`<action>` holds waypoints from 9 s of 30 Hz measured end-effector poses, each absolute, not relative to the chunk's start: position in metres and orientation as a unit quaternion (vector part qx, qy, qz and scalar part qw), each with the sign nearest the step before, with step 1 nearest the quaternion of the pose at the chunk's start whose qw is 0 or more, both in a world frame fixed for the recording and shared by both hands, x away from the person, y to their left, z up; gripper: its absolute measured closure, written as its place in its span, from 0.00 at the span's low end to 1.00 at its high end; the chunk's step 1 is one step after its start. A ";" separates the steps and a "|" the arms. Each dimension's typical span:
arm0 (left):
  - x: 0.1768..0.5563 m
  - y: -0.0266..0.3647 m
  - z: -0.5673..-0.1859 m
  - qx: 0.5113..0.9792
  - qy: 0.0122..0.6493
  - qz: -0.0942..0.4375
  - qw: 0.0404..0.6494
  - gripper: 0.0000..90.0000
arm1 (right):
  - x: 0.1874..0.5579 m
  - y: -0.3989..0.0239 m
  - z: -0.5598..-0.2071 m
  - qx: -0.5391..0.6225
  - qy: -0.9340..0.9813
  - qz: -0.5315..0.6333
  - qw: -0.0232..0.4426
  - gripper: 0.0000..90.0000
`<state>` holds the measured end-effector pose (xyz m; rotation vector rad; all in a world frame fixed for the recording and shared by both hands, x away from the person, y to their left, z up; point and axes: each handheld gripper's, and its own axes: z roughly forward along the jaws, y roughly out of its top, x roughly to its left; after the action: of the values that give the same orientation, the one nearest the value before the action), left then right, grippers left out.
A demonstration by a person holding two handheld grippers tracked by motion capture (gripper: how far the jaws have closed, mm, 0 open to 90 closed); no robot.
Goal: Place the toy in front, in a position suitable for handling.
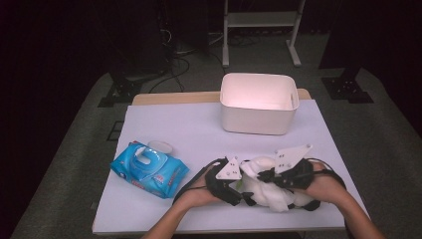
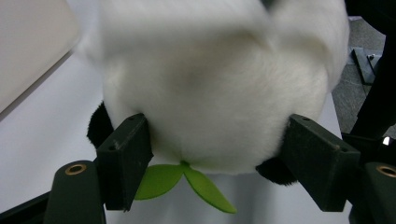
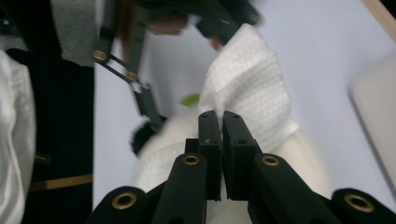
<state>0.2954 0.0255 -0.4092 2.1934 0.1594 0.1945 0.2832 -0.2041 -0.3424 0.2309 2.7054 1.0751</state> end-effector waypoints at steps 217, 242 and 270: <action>0.309 0.055 -0.379 0.895 0.035 0.055 0.442 0.27 | 0.271 -0.245 -0.330 0.120 0.909 0.387 0.097 0.96; 0.297 0.066 -0.379 0.889 0.011 0.098 0.448 0.47 | 0.291 -0.281 -0.323 0.182 0.886 0.407 0.125 0.96; 0.293 0.056 -0.372 0.887 0.045 0.109 0.446 0.47 | 0.259 -0.286 -0.333 0.167 0.887 0.419 0.098 0.96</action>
<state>0.2926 0.0555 -0.3718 2.1982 0.1105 0.2693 0.2587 -0.2856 -0.3334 0.4955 2.6255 1.2407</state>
